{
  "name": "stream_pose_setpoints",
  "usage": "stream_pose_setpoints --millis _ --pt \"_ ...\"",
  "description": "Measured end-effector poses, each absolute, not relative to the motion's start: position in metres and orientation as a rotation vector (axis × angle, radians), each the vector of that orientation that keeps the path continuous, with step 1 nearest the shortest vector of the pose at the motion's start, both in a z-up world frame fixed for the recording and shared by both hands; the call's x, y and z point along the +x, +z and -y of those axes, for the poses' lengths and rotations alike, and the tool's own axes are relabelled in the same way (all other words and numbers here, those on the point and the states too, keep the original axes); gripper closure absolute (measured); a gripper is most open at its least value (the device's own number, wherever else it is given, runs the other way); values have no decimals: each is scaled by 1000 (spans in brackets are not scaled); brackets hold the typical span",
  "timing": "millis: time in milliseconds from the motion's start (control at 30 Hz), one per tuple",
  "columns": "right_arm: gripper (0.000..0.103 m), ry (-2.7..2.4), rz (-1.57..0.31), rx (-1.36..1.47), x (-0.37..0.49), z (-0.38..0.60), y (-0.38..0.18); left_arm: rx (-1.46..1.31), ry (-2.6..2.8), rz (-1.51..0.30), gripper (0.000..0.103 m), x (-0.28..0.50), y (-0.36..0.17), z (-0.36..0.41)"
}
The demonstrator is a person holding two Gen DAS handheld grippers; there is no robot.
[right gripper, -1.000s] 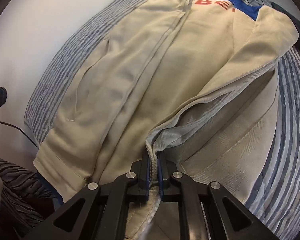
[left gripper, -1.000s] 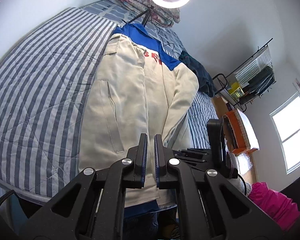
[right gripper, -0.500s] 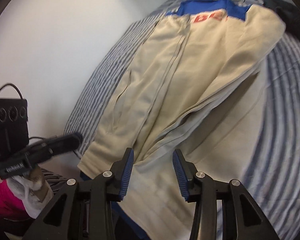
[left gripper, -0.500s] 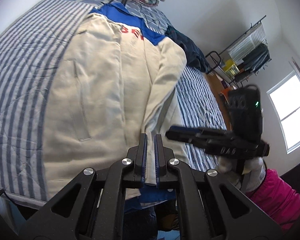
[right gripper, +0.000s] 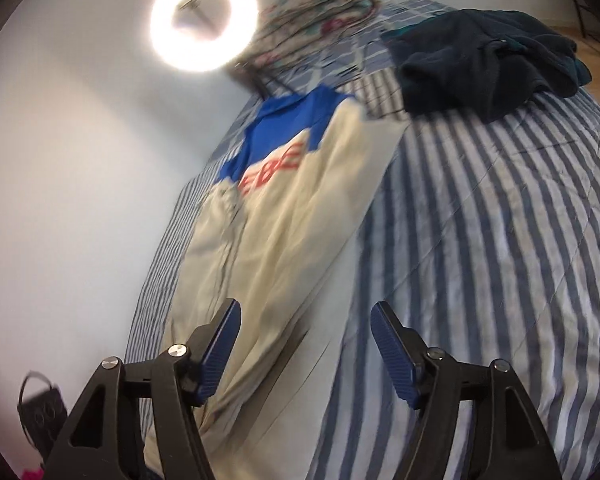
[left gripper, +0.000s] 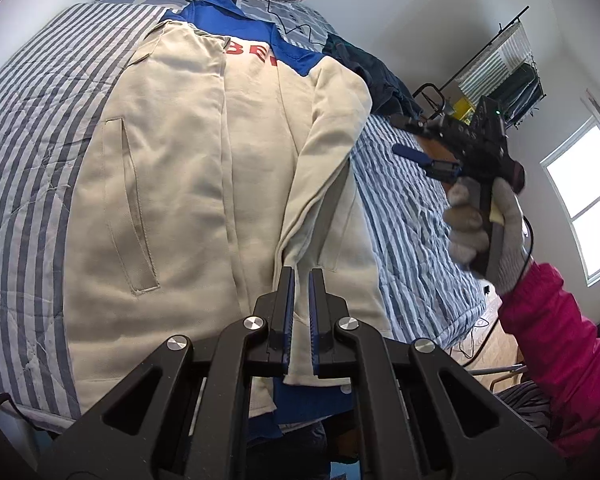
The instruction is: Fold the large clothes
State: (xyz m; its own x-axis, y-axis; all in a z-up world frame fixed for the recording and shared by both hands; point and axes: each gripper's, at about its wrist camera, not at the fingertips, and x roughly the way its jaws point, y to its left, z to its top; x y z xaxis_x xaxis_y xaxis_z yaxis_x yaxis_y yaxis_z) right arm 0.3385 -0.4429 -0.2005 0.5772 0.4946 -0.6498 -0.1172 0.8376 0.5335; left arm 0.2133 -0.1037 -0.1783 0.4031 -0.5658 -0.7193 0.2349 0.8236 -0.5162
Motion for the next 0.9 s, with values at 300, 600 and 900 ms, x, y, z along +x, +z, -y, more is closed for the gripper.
stream_pose_setpoints --millis 300,600,900 --pt "19 351 -823 755 414 478 -241 -363 -526 -1081 100 221 -185 106" --pt "53 420 -793 836 460 463 -259 -373 -527 -1122 100 225 -192 104" --pt "99 361 -801 458 483 401 -198 -407 -553 -1101 100 215 -181 93"
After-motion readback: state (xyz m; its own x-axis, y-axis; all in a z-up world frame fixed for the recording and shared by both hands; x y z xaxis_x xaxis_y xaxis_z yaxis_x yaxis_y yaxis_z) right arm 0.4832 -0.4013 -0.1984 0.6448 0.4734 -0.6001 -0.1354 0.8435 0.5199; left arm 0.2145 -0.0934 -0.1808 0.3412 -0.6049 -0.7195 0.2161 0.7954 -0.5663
